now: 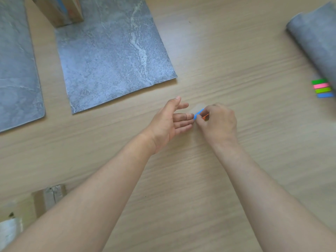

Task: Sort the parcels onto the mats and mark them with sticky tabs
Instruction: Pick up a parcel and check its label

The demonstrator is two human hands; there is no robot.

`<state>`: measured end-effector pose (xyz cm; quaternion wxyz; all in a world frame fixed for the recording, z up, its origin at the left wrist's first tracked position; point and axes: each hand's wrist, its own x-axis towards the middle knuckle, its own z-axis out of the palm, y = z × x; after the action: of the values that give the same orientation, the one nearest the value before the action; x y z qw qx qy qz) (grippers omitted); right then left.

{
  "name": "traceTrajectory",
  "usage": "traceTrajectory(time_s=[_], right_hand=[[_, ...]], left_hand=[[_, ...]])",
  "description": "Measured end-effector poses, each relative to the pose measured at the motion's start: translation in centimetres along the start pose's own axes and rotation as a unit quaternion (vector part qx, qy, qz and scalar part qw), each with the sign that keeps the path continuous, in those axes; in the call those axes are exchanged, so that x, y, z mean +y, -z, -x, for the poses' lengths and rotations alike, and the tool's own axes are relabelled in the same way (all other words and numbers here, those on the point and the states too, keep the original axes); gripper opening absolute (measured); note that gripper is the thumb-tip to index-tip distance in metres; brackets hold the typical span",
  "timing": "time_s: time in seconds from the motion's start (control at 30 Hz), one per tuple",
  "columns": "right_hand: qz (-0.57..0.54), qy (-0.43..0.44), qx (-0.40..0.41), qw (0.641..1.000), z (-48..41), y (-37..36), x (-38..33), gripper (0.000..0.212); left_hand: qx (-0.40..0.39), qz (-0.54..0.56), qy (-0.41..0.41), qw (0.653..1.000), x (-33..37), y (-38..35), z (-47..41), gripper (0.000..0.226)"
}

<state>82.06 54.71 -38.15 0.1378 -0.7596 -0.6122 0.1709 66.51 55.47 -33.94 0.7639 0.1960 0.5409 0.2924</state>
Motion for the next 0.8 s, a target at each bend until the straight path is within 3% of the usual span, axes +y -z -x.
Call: traceTrajectory(time_s=[0.4, 0.63, 0.8], right_hand=[[-0.161, -0.101, -0.048, 0.981, -1.5, 1.7, 1.6, 0.007], [-0.326, -0.189, -0.053, 0.925, -2.0, 2.0, 1.7, 0.008], [-0.393, -0.228, 0.019, 0.890, -2.2, 2.5, 1.9, 0.013]], left_hand=[[-0.022, -0.019, 0.063, 0.998, 0.9, -1.7, 1.0, 0.076], [0.001, -0.039, 0.069, 0.997, 1.1, -3.0, 1.4, 0.078], [0.015, -0.033, 0.063, 0.997, 0.7, -3.0, 1.1, 0.078]])
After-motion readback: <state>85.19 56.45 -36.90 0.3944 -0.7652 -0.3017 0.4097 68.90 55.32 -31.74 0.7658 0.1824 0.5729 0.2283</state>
